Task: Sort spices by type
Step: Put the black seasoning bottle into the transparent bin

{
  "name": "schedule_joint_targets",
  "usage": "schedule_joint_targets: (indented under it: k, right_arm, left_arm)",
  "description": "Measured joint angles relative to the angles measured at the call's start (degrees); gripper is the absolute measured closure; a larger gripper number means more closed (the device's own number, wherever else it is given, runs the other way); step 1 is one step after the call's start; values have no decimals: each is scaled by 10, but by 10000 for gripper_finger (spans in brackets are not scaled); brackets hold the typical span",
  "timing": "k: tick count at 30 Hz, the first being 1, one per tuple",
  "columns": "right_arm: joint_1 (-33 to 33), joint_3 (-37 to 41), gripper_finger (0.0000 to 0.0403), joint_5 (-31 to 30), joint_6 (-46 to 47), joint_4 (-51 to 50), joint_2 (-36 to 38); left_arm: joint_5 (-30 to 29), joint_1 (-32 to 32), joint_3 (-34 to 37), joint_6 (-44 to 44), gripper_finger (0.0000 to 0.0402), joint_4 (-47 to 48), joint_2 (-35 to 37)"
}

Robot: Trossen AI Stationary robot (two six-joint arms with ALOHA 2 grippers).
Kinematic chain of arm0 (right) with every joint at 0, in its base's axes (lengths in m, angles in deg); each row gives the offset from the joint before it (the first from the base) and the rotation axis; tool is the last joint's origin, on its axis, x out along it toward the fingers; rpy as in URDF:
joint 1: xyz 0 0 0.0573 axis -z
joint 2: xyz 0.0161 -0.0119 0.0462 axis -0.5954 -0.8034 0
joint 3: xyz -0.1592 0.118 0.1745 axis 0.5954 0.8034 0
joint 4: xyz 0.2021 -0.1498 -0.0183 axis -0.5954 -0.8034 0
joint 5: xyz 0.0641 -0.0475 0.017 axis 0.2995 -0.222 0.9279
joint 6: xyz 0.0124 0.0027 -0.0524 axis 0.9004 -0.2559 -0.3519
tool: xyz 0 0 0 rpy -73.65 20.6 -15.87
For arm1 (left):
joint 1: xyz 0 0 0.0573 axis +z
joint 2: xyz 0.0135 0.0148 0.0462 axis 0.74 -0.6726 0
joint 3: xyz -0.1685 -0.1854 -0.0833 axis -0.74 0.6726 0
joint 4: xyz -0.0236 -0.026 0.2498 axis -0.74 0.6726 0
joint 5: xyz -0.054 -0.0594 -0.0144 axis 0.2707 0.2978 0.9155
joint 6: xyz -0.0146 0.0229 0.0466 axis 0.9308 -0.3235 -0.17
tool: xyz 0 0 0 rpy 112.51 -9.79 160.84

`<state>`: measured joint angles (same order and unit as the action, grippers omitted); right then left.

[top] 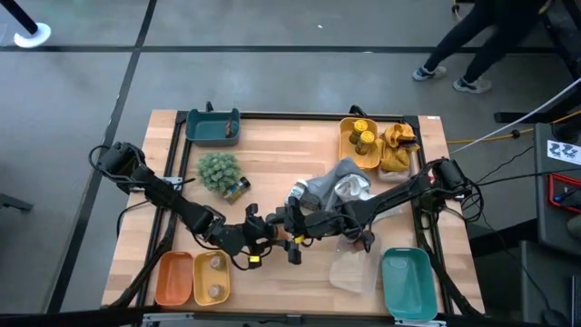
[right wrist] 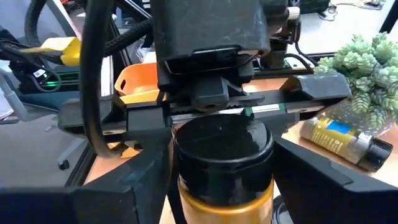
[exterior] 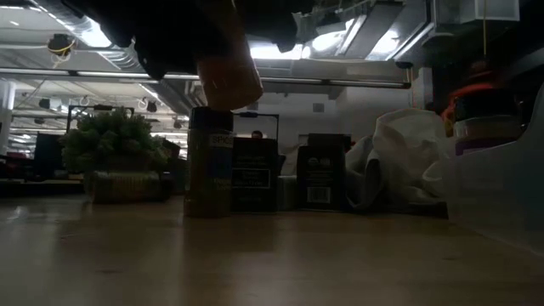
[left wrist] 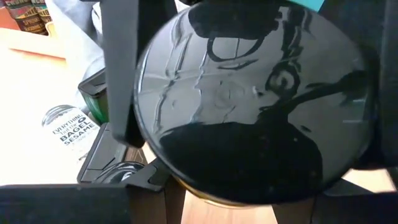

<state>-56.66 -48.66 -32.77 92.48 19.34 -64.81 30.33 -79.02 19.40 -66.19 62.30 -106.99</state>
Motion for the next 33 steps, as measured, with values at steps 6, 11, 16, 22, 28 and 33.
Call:
schedule_joint_targets:
  k: [6, 11, 16, 22, 28, 33]
  right_arm:
    - [-1, 0, 191, 1, -19, 11, 0]
    - [-1, 0, 196, 5, -20, 10, 0]
    - [-1, 0, 196, 8, -20, 5, 2]
    - [-1, 0, 196, 12, -12, -26, 19]
    - [-2, 0, 196, 16, 14, -100, 54]
    - [-11, 0, 196, 12, 40, -177, 100]
  left_arm:
    - [0, 0, 0, -24, 237, 0, 0]
    - [0, 0, 0, -24, 237, 0, 0]
    - [1, 0, 0, -20, 228, 0, 0]
    - [0, 0, 0, -1, 170, -1, 0]
    - [-2, 0, 0, -10, 133, 1, 0]
    - [-2, 0, 0, -20, 131, 4, 0]
